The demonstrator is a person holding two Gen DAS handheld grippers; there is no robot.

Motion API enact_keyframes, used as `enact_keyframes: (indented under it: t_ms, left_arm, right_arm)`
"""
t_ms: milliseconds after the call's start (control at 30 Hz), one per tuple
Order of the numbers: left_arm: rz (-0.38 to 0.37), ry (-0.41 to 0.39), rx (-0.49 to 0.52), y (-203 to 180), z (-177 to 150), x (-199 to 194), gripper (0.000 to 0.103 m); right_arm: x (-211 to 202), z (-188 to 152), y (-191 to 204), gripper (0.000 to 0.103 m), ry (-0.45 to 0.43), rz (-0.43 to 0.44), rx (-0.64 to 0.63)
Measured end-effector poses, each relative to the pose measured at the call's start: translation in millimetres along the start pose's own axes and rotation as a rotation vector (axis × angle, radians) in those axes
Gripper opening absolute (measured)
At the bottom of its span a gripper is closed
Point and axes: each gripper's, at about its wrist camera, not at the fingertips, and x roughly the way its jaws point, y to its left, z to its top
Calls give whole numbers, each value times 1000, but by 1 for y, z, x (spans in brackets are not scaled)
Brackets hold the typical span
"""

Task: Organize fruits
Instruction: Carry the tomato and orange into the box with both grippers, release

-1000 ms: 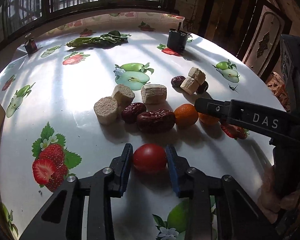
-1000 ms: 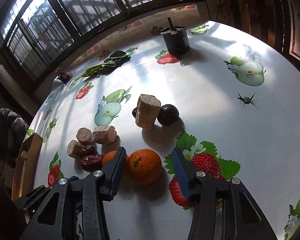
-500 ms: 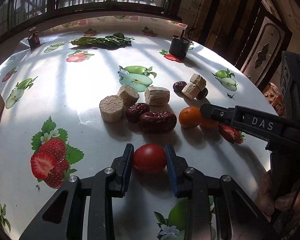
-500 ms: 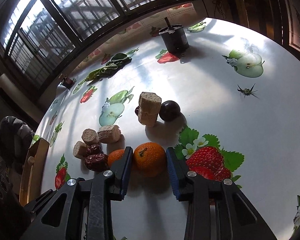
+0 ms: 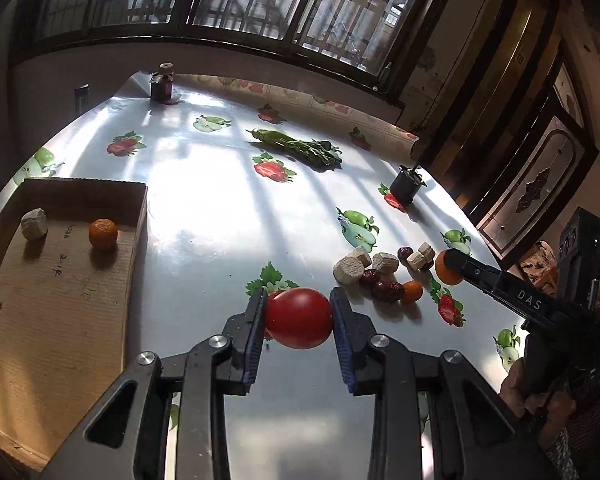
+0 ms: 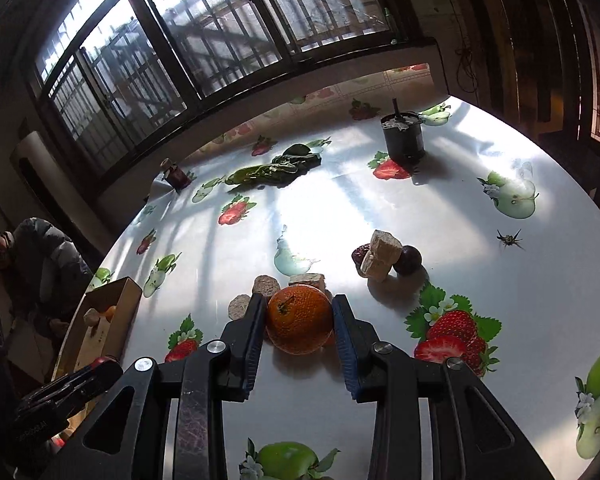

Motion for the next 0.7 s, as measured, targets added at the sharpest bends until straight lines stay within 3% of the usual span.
enact_keyframes:
  t_ms: [100, 267, 467, 700]
  left_arm:
    - [127, -57, -18, 50, 20, -28, 31]
    - [316, -35, -38, 128, 44, -30, 31]
    - [382, 65, -161, 203, 42, 8, 31]
    - [416, 151, -204, 231, 30, 39, 31]
  right_arm:
    - [8, 7, 55, 36, 29, 81, -69]
    - [44, 6, 154, 37, 109, 197, -191]
    - [119, -31, 251, 37, 250, 233, -334]
    - [186, -69, 288, 37, 356, 173, -432]
